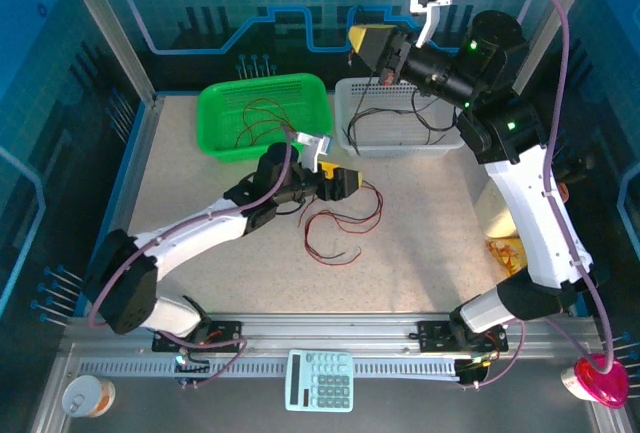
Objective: Untangle the cables
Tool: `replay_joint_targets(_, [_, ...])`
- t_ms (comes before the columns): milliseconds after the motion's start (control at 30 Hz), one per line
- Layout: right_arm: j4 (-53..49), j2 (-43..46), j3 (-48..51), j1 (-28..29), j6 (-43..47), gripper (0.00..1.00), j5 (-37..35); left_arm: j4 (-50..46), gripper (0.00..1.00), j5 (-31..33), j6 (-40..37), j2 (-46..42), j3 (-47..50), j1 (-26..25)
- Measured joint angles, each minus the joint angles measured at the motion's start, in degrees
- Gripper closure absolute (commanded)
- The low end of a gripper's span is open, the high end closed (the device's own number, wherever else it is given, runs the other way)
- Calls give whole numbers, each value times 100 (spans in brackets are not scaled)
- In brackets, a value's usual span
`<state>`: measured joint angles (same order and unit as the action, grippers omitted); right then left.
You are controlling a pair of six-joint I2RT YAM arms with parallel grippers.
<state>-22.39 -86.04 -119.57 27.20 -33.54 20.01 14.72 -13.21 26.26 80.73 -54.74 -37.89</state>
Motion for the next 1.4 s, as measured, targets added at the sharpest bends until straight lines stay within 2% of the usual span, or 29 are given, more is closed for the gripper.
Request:
replay_joint_targets(233, [-116,-621,-544,-601,256,100,-509,-210,4,328,-140,-723,232,59])
replay_joint_targets(467, [-160,-1386,-1034,-990,433,100,-863,-404,1,507,-138,-979,372,142])
replay_joint_targets(733, [162,-2127,-461,-1084,551,100,-1237,-492,1,560,-138,-1080,391,168])
replay_joint_targets(967, [533,-3449,-79,-1329,-120,100,-734,-549,1,616,-133,-1126,391,184])
replay_joint_targets(1100, [297,-4074,-17,-1416,-317,100,-675,-551,1,616,-116,-1128,391,184])
replay_joint_targets(1233, [-286,-4347,0,-1534,-380,100,-955,-573,1,616,-114,-1161,391,184])
replay_joint_targets(1300, [-551,-4406,0,-1648,-413,91,-1058,-601,1,616,-114,-1200,391,184])
replay_joint_targets(1333, [-662,-4430,0,-1733,-424,82,-1078,-608,1,616,-114,-1220,391,184])
replay_joint_targets(1400, [-859,-4461,0,-1891,-466,56,-1097,-640,1,636,-114,-1246,391,184])
